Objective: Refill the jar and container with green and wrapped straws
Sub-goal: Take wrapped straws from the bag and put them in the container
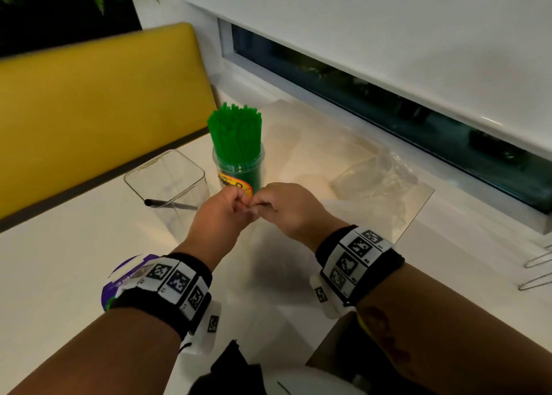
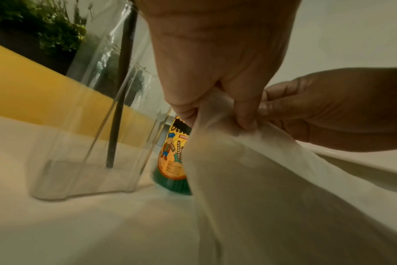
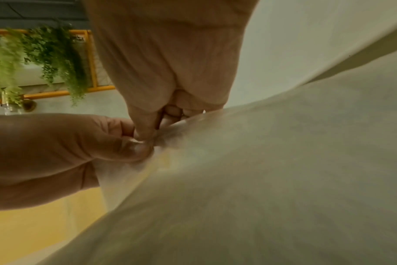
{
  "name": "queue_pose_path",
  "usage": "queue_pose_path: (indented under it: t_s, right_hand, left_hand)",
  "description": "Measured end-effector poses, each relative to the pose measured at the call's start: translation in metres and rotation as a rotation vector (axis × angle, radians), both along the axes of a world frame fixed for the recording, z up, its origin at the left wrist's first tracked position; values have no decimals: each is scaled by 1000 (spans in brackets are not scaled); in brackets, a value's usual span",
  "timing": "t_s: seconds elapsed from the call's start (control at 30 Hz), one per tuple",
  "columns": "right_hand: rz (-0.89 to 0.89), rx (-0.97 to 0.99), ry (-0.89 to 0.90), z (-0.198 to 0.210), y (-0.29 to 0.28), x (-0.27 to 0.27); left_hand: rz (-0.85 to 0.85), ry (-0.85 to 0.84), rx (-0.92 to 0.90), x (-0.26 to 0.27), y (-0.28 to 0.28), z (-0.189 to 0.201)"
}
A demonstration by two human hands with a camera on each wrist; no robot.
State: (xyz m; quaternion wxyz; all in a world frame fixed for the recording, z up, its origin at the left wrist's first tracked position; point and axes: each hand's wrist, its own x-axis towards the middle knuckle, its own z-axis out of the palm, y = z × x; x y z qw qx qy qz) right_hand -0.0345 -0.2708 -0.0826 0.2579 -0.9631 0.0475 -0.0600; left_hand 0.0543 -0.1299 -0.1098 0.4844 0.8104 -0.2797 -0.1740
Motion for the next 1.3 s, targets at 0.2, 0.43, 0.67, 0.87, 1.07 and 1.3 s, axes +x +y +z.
queue_pose_path:
  t_s: [0.2, 0.43, 0.67, 0.87, 1.07, 1.3]
  right_hand:
    - [-45, -306, 12, -5, -6, -5]
    - [-457, -426, 257, -1, -95, -81]
    - [-134, -378, 129, -7, -46, -60]
    - [-29, -387, 325, -29, -22, -48]
    - [24, -341, 285, -44, -26, -57]
    - [16, -464, 125, -18, -20, -61]
  left_hand:
    - [76, -42, -3, -3, 6, -7]
    - [54, -115, 210, 3, 8, -14]
    - [-446, -201, 592, 0, -23, 25]
    - [-575, -216, 703, -2, -44, 24]
    - [-594, -299, 798, -13, -48, 6]
    - [-305, -145, 652, -10, -55, -2]
